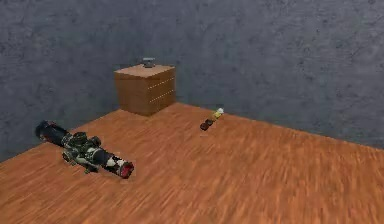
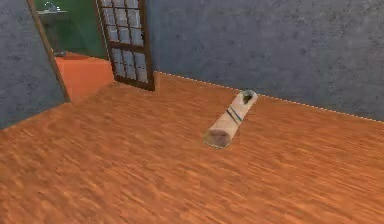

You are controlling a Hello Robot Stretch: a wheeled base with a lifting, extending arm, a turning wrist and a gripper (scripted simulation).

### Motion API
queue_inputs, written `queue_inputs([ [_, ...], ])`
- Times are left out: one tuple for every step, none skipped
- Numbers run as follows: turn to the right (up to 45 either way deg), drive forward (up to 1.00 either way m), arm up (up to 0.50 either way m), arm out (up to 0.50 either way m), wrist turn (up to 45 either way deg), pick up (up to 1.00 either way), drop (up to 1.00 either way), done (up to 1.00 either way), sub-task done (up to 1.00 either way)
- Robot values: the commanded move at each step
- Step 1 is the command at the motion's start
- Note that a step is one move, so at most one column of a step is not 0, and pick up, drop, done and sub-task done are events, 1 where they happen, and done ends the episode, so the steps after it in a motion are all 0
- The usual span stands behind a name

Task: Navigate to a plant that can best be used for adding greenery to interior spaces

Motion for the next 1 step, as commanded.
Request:
queue_inputs([
  [45.0,0.00,0.00,0.00,0.0,0.00,0.00,0.00,0.00],
])
